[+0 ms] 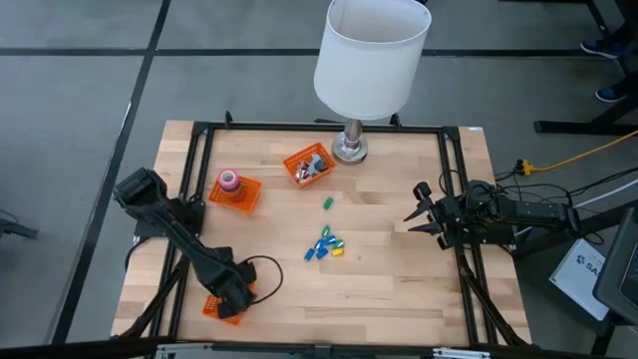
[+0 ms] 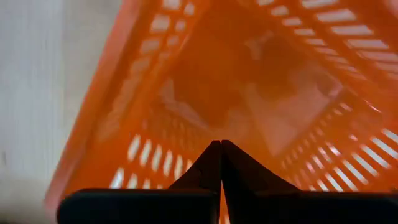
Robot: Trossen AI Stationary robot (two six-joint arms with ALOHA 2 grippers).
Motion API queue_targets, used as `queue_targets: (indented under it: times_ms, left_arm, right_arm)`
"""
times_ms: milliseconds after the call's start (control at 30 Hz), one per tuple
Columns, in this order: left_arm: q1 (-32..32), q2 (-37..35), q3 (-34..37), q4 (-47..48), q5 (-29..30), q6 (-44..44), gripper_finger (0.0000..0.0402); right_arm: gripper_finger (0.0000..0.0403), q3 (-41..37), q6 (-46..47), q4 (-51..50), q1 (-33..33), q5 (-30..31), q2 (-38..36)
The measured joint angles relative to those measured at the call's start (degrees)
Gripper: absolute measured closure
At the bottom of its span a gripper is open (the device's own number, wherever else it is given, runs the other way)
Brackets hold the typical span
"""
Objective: Pick and place Stapler, Stapler remover, tape
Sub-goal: Move the bottom orange bin to the middle of the table
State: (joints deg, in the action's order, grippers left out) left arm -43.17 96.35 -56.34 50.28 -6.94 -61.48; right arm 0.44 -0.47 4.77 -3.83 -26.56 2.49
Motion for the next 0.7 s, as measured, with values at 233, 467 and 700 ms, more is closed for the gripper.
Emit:
queue_targets:
  times_ms: [233,467,700]
  left_arm:
    - [3.31,4.89,-0.22,-0.47,1.56,7.57,0.04]
    - [7.72,4.43,-0.15,-2.75,8.6,13.15,0.04]
    - [13.33,4.21,0.02,-2.47,17.69,21.02,0.04]
  right_arm:
    - [0.0274,-0.02,0.0,0.01,0.01,0.0,-0.01]
    - [0.0274,-0.01,-0.01,0.01,0.01,0.01,0.0]
    - [0.0274,-0.01,-0.02,-0.01,0.01,0.01,-0.01]
